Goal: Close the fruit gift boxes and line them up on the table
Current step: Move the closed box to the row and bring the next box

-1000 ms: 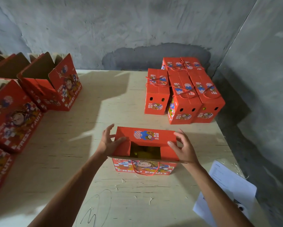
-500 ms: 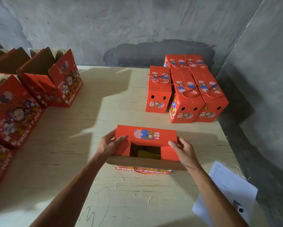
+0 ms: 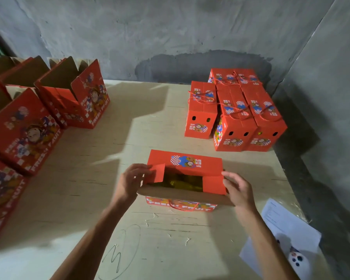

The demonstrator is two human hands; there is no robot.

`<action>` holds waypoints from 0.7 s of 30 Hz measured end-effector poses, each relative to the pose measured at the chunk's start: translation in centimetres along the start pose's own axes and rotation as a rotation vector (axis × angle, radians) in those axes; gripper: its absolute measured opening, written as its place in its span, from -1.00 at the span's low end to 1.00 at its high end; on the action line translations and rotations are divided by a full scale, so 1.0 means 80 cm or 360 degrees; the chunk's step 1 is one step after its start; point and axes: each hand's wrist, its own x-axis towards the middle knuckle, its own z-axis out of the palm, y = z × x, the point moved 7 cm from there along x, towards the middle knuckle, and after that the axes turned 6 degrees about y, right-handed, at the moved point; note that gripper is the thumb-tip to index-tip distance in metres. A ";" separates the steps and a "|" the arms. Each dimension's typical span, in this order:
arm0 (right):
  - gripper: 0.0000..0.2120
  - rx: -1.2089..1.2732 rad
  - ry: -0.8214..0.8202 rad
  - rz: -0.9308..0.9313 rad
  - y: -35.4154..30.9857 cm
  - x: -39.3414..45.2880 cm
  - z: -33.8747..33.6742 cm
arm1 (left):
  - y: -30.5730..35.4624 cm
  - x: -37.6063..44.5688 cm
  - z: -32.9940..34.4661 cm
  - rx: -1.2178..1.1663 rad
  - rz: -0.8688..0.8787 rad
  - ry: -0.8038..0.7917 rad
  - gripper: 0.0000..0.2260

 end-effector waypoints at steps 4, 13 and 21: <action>-0.48 0.0022 -0.0136 -0.0085 0.009 -0.021 -0.004 | 0.024 -0.017 -0.002 0.0386 0.0323 -0.0184 -0.56; -0.60 -0.0117 -0.0180 0.0071 -0.012 -0.062 -0.007 | 0.016 -0.042 0.002 0.0164 -0.0133 -0.0313 -0.60; -0.45 -0.0239 0.0350 0.0103 -0.037 -0.044 -0.005 | 0.012 -0.007 0.022 0.0164 -0.0434 0.0268 -0.59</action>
